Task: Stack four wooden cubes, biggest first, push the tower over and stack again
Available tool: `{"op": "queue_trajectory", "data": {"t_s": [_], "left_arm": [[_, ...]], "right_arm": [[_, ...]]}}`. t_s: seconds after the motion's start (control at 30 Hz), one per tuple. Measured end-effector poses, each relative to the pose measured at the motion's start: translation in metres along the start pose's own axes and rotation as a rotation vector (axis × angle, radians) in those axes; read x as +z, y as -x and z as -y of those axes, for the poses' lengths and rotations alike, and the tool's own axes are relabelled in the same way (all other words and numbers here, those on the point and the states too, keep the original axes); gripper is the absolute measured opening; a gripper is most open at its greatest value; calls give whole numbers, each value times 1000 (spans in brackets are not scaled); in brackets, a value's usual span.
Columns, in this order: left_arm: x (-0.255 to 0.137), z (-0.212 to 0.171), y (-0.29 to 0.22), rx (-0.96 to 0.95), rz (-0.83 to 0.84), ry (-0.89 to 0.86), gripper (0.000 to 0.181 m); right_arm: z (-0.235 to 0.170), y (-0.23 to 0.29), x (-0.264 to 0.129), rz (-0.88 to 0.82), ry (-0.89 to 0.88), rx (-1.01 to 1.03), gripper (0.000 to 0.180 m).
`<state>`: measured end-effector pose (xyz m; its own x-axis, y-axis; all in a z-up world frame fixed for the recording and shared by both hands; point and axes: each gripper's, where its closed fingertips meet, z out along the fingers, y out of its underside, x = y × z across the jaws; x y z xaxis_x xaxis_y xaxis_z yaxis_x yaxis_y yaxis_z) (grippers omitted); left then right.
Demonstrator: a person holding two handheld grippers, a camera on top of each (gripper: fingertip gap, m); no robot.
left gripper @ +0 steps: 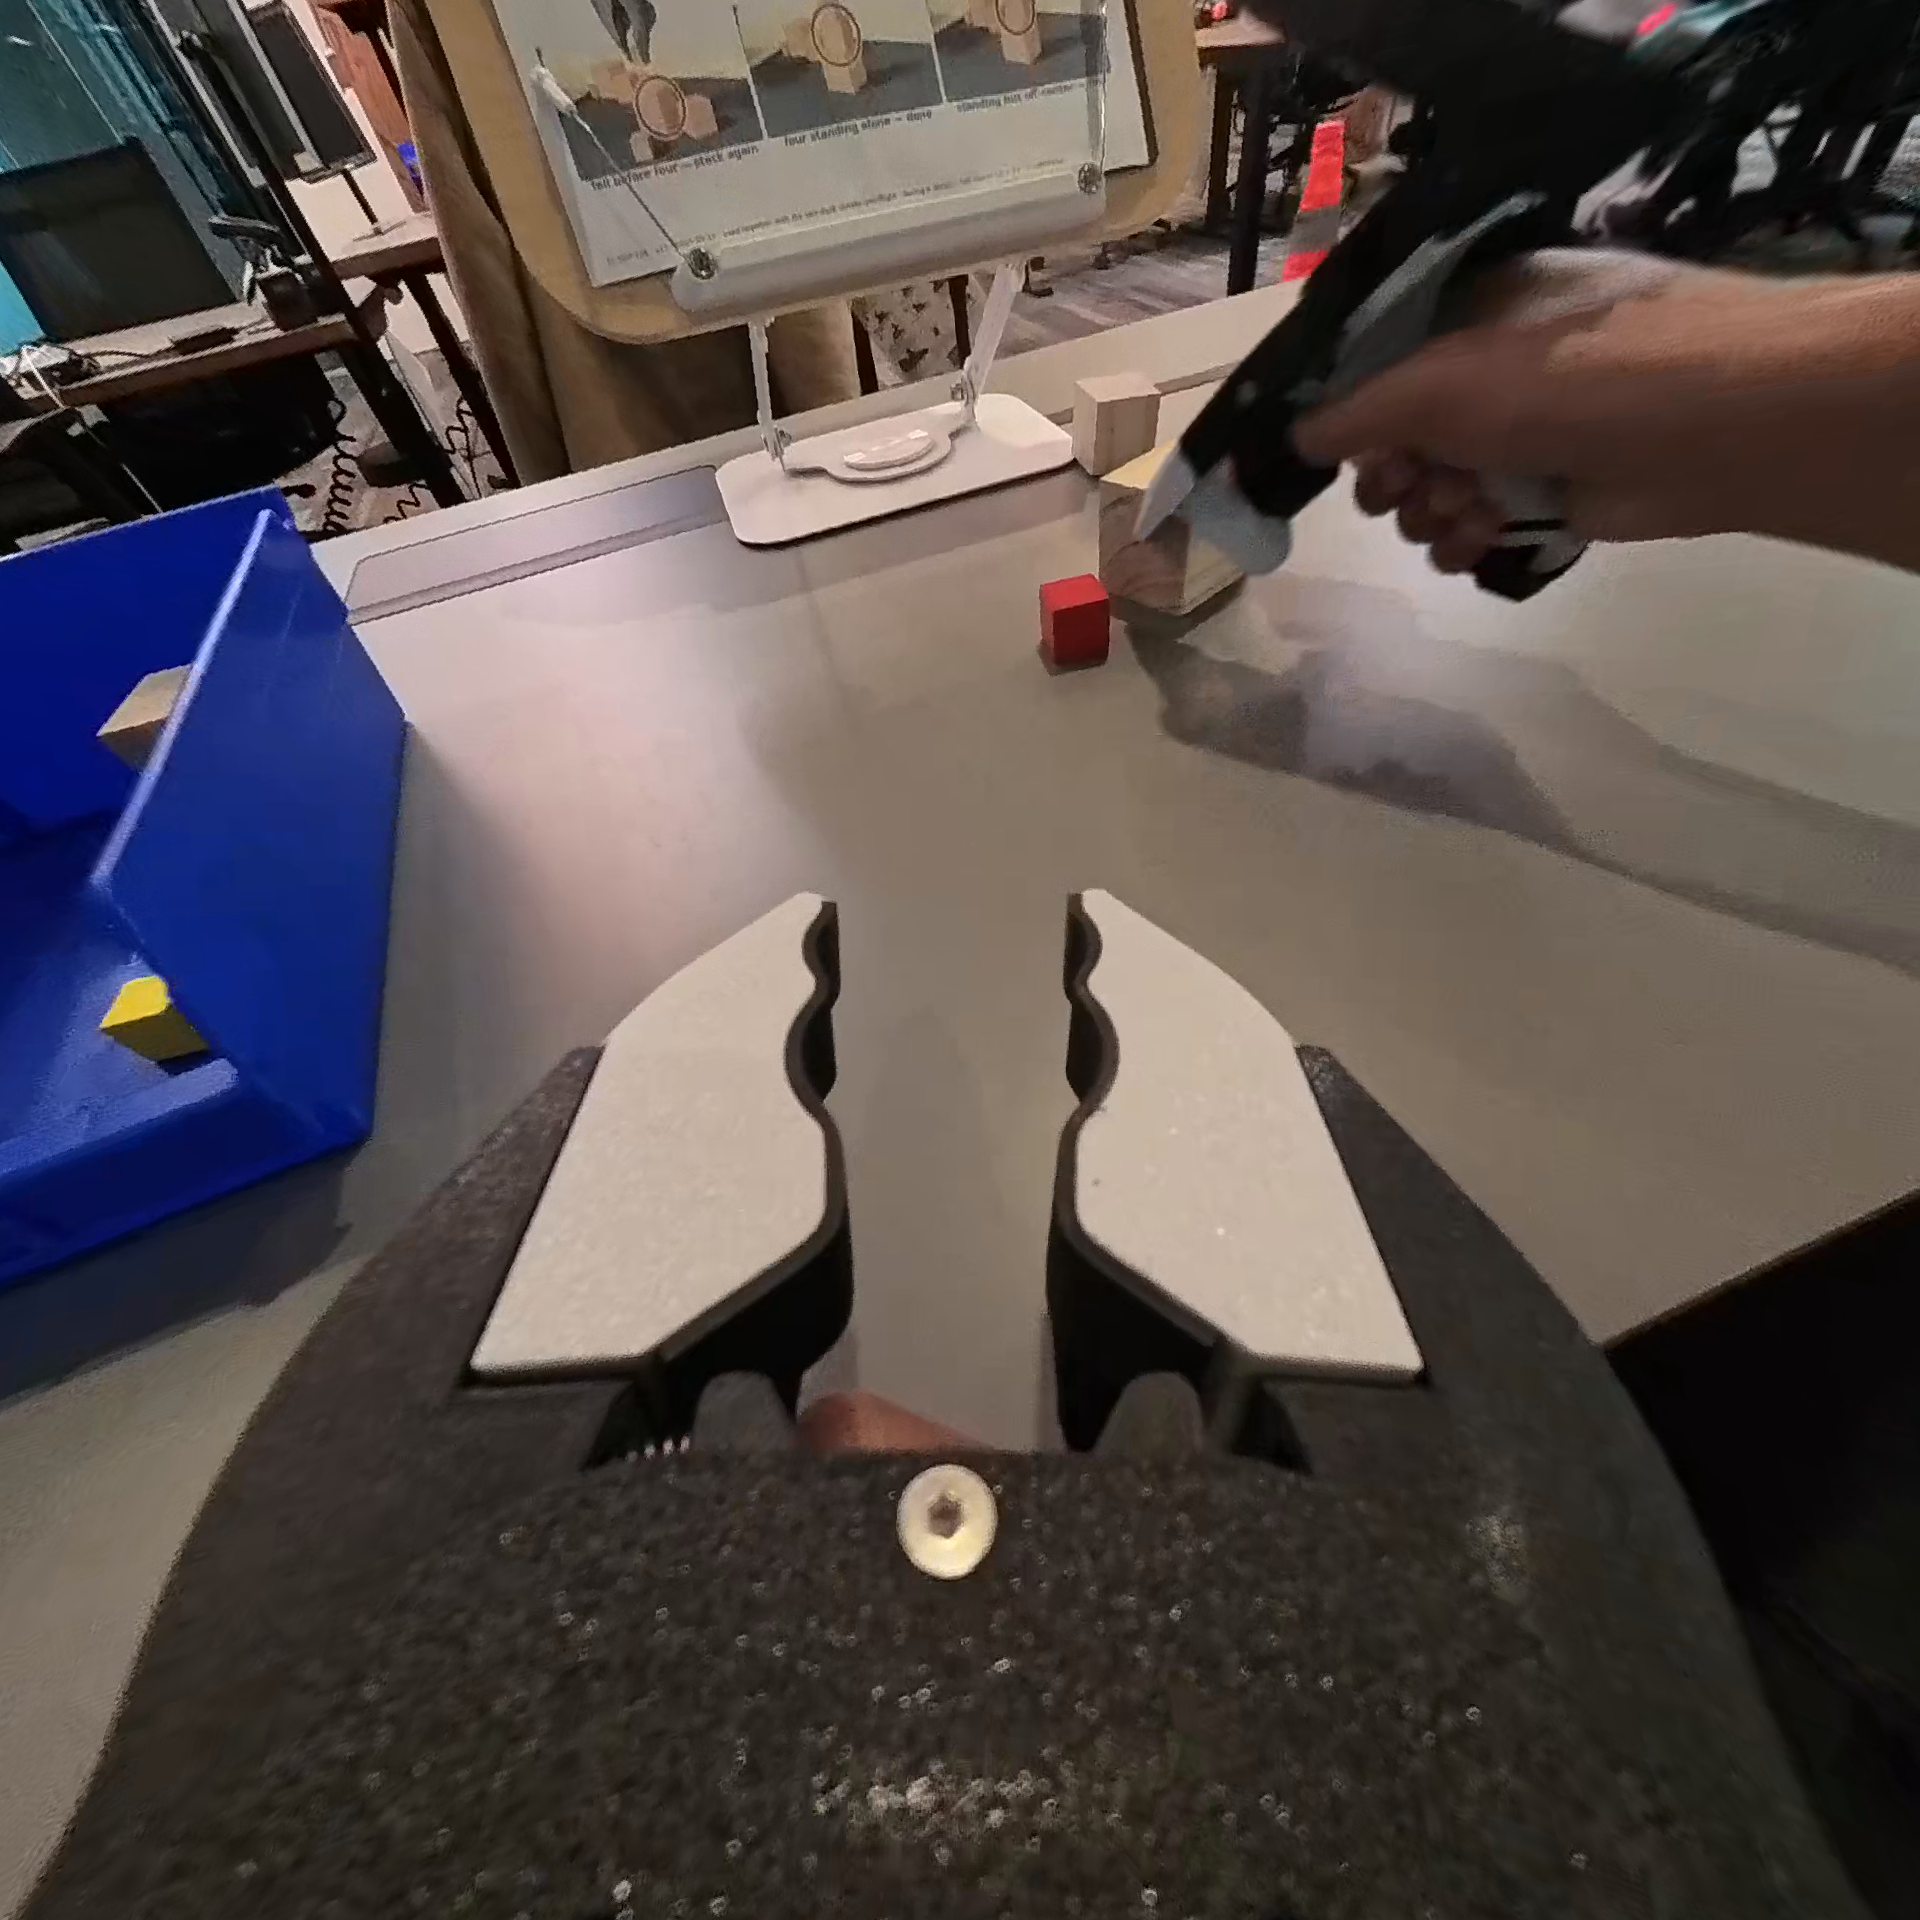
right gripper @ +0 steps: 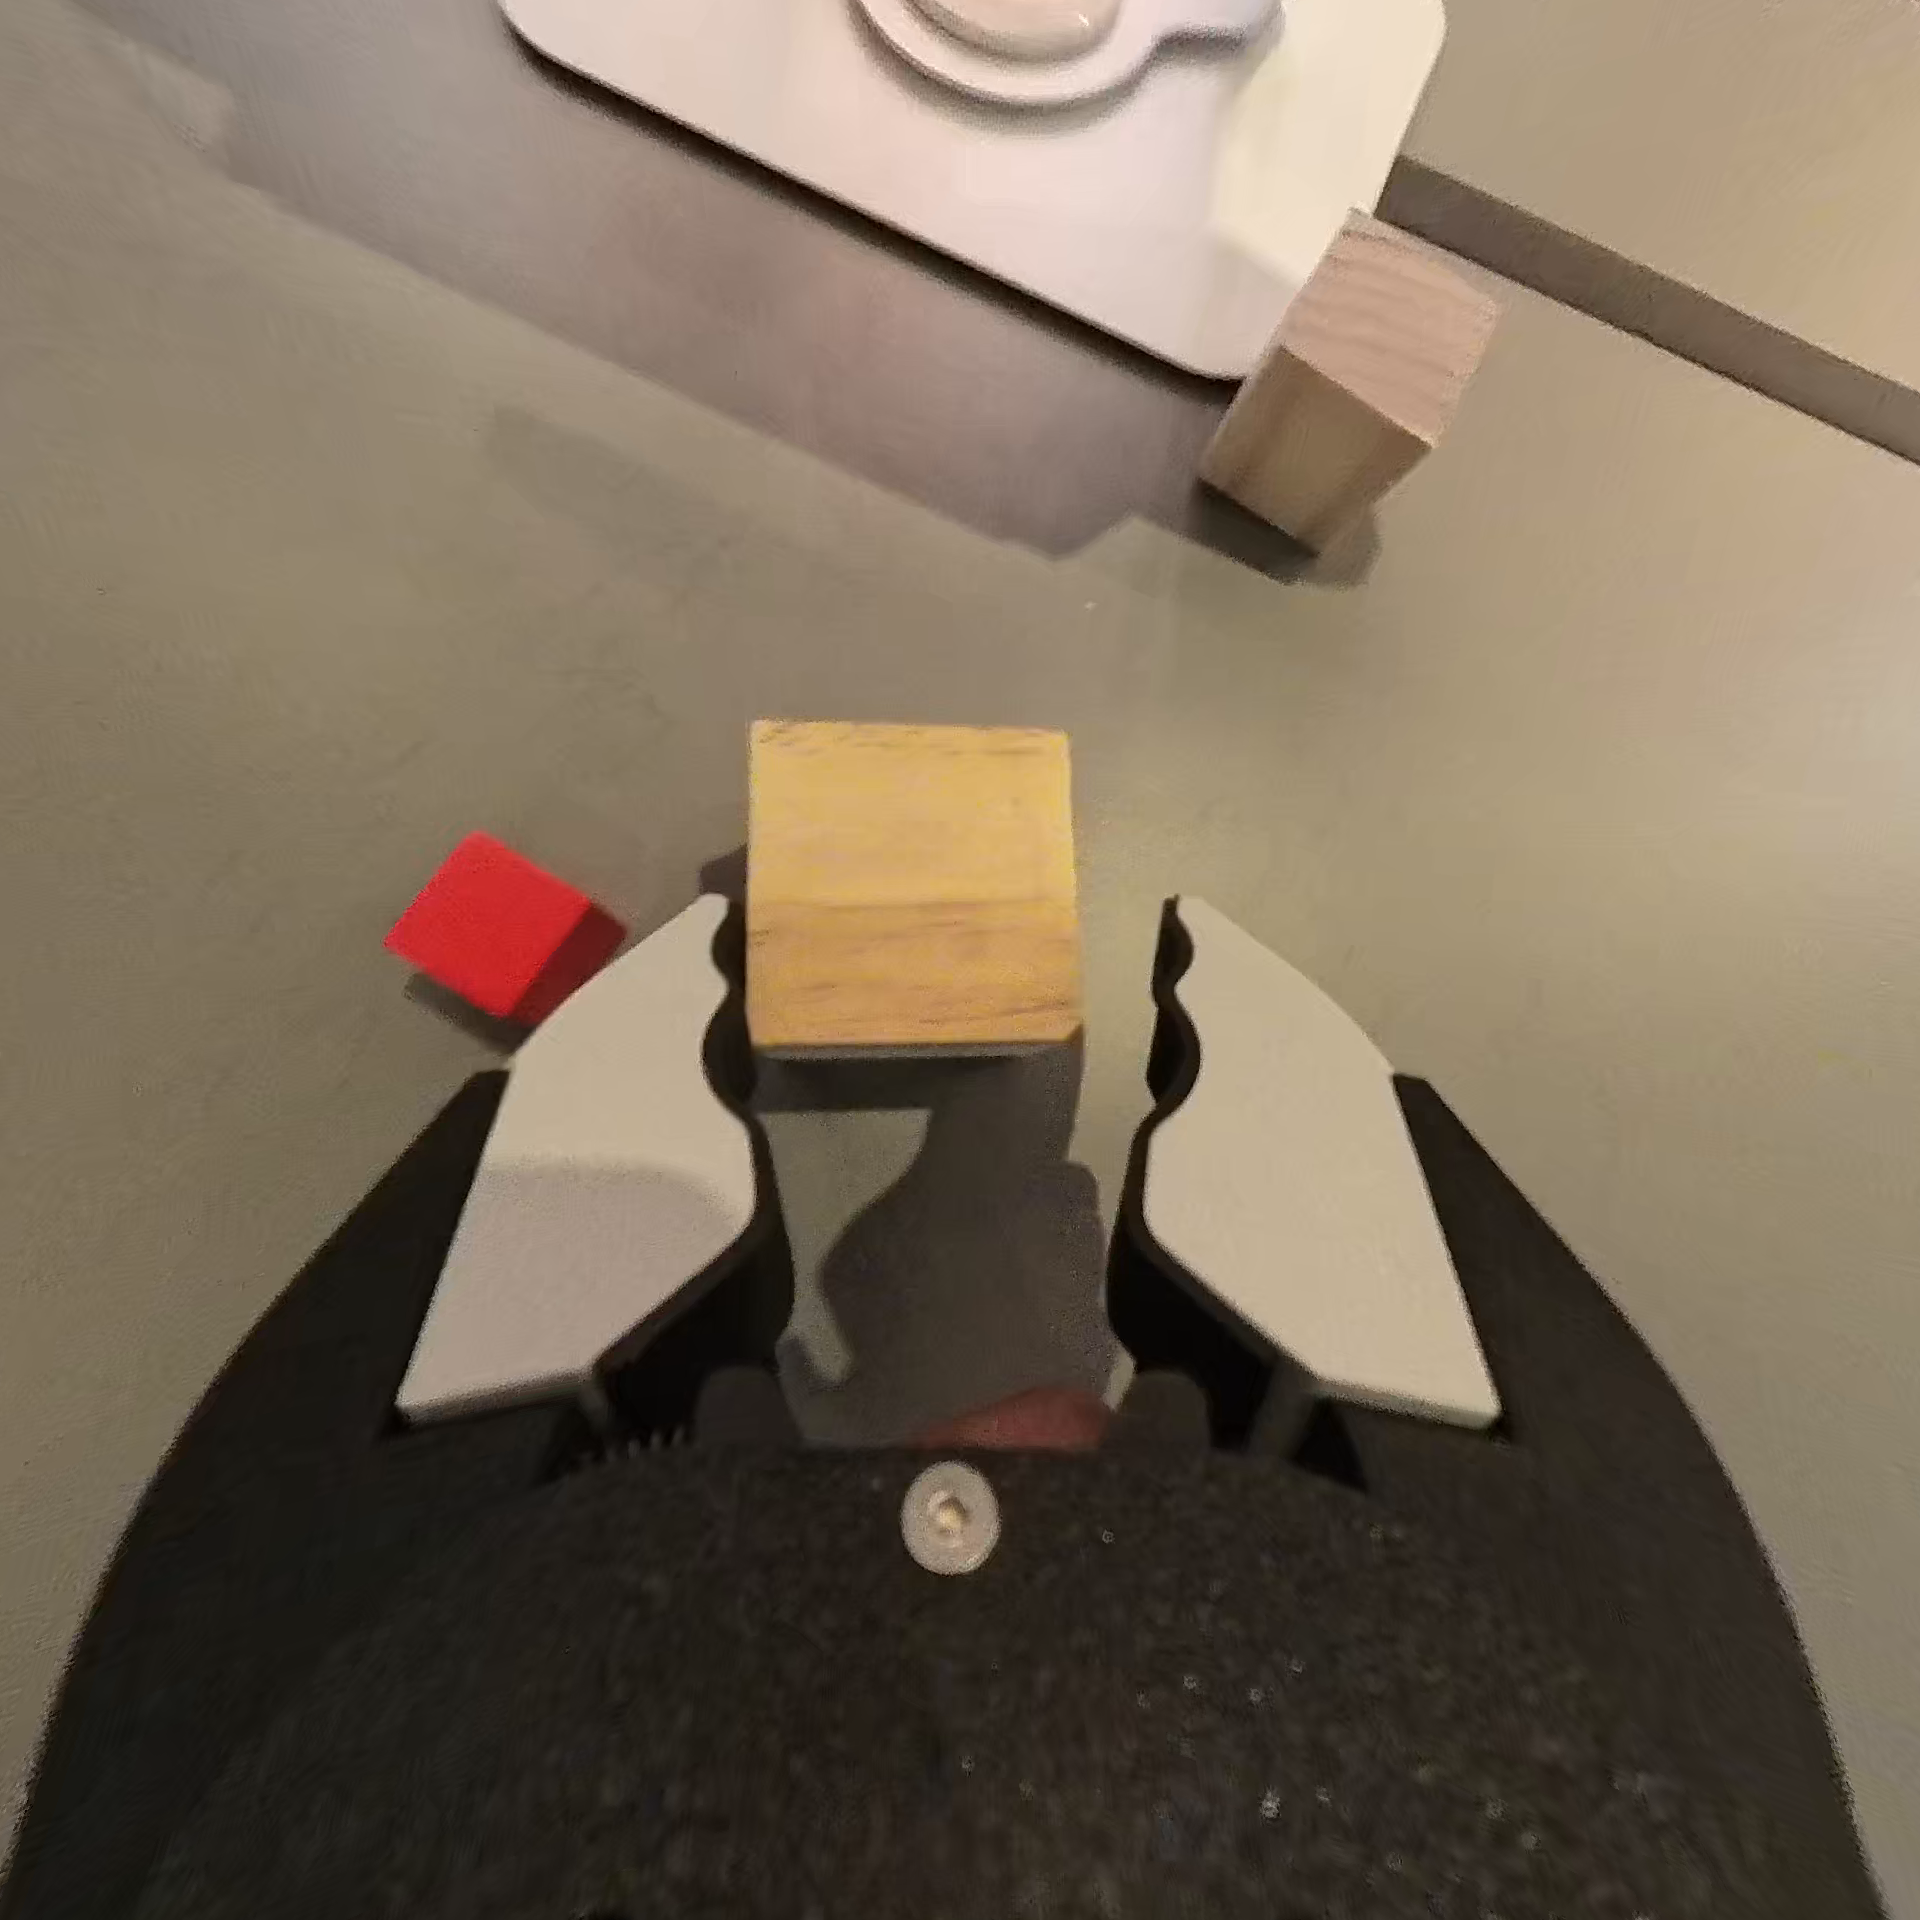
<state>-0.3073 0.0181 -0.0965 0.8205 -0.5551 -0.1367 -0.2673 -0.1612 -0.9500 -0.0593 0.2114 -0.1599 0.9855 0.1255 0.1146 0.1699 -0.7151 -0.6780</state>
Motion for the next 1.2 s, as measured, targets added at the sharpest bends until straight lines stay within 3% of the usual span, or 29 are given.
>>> {"op": "queue_trajectory", "data": {"t_s": [0.2,0.37,0.43,0.63,0.87,1.2], "left_arm": [[-3,-2,5,-13,-4,-1,41],[-6,3,13,-44,2,-17,41],[-6,4,16,-55,6,-21,40],[-1,3,10,-48,-10,-9,40],[5,5,0,-18,-25,-4,40],[10,0,-6,34,-28,5,40]], "right_arm": [[6,-2,11,9,-45,-47,68],[46,4,-47,125,-252,-163,67],[56,1,-70,99,-278,-211,67],[42,82,-116,445,-348,-458,67],[-3,143,-79,714,-250,-563,67],[-6,150,-53,823,-257,-590,67]]}}
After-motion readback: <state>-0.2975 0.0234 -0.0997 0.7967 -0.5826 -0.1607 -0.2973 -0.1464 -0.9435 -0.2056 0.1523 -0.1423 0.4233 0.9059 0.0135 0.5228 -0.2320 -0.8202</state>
